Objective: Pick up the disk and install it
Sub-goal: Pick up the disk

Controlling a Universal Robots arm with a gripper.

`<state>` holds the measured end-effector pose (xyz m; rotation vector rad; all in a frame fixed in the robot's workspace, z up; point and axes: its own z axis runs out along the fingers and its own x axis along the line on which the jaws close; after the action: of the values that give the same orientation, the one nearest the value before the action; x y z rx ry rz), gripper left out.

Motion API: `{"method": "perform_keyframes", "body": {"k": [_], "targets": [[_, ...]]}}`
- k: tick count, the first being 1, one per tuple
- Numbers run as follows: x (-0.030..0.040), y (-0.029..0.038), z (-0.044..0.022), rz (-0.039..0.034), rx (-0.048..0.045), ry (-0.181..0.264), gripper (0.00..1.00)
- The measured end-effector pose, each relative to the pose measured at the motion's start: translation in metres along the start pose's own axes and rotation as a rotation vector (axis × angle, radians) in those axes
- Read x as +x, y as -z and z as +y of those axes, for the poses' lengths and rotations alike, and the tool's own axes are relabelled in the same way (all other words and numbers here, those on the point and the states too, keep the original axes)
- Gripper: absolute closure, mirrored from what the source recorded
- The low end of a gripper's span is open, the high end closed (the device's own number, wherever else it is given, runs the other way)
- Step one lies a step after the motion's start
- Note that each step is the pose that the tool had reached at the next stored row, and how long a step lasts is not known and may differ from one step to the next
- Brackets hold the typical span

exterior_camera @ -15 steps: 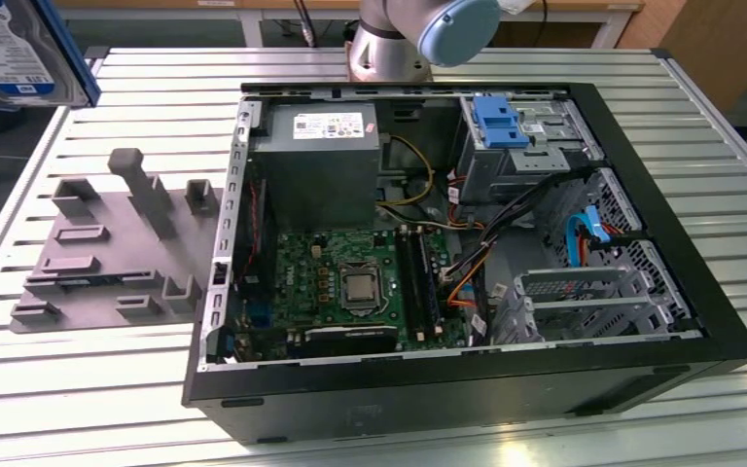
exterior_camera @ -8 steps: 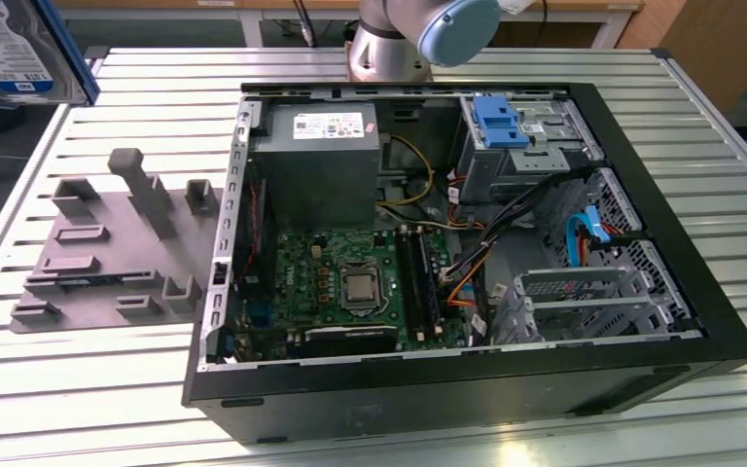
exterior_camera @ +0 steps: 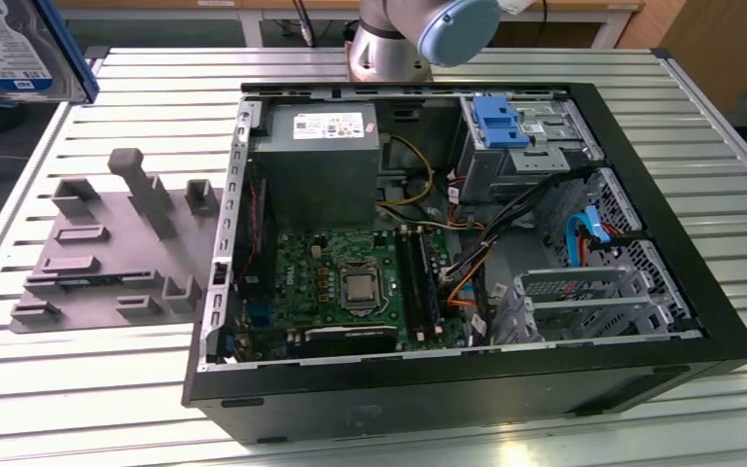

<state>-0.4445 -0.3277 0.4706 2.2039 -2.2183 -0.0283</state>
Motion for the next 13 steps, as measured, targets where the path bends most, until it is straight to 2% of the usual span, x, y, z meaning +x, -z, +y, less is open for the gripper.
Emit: {"method": "perform_keyframes", "body": {"k": [2, 3, 6, 13], "targets": [[0.0, -0.0001, -0.0006, -0.0001, 0.0001, 0.0, 0.64], [0.0, 0.0, -0.0048, -0.0001, 0.0001, 0.0, 0.64], [0.0, 0.0001, -0.0087, -0.0001, 0.0001, 0.0, 0.64], [-0.0001, 0.0002, -0.0129, -0.0001, 0.0001, 0.0, 0.64]]}}
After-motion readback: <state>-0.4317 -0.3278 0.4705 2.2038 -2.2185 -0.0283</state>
